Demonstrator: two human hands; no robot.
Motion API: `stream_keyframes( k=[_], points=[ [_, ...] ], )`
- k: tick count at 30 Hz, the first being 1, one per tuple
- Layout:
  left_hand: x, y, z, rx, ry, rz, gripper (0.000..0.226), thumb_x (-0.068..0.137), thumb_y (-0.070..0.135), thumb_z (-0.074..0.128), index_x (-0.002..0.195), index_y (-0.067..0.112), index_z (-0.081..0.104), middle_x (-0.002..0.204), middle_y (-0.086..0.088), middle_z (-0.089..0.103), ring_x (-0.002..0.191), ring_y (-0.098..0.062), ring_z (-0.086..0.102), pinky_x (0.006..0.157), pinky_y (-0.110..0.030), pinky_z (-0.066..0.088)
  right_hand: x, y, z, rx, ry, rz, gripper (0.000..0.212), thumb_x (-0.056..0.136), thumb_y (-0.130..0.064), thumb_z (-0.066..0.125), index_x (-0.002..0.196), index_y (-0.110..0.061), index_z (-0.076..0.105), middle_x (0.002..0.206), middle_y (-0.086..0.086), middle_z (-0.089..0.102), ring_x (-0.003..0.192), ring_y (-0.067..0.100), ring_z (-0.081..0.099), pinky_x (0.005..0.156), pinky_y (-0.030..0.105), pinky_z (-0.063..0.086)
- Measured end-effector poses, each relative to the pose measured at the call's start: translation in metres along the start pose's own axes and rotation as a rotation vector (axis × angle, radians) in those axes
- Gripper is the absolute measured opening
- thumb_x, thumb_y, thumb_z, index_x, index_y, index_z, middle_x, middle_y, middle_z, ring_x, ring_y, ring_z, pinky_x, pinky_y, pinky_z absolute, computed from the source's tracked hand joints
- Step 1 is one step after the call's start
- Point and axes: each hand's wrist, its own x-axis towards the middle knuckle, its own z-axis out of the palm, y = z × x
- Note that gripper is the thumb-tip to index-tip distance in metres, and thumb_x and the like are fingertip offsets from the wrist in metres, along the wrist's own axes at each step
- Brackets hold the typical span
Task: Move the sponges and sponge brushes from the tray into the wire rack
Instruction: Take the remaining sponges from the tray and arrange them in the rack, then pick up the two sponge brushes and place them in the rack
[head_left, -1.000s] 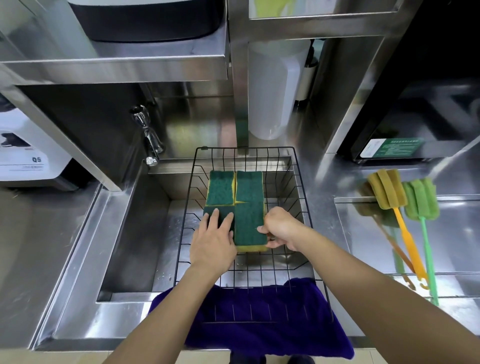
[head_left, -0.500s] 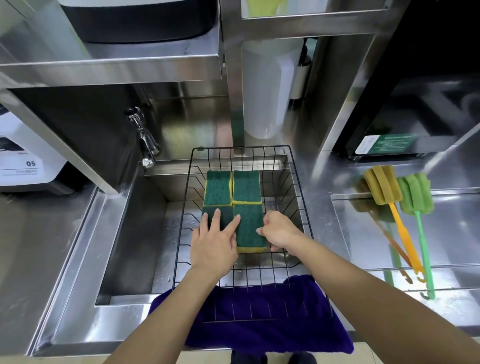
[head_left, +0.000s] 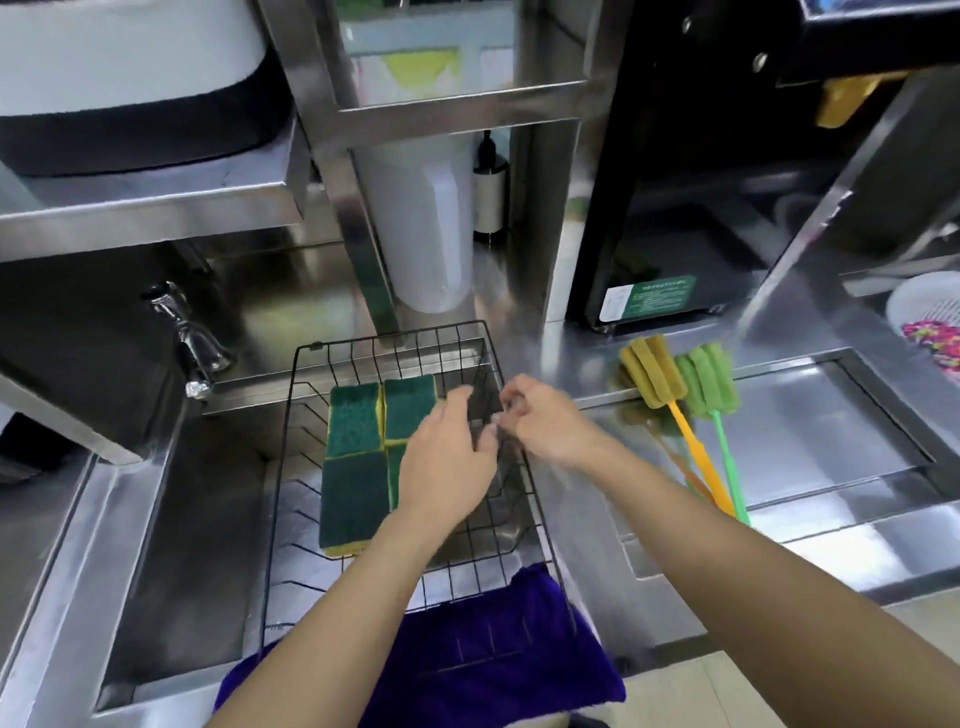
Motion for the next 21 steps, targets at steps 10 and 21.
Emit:
stream_keyframes(
  k=[10, 21],
  points=[
    [0.017, 0.114, 0.088, -0.335, -0.27, -0.068, 0.044, 0.091, 0.022, 0.055, 0.13, 0.009, 0.039, 0.13, -0.01, 0.049, 0.122, -0.026, 0.048, 0.096, -0.029, 0.038, -0.029, 0.108, -0.105, -0.169, 0.571, 0.159, 0.051, 0.084, -0.017, 0.058, 0.129, -0.001, 0.039, 0.131, 0.021, 0.047, 0.126, 0.037, 0.04, 0.105, 0.049, 0.034],
    [0.052, 0.118, 0.24, -0.667, -0.369, -0.342, 0.09, 0.059, 0.033, 0.064, 0.13, -0.013, 0.035, 0.12, -0.026, 0.06, 0.104, -0.036, 0.061, 0.09, -0.043, 0.05, -0.044, 0.192, -0.123, 0.083, 0.2, 0.276, 0.03, 0.087, -0.027, 0.059, 0.106, -0.006, 0.05, 0.089, 0.008, 0.058, 0.089, 0.022, 0.054, 0.066, 0.025, 0.034]
  ],
)
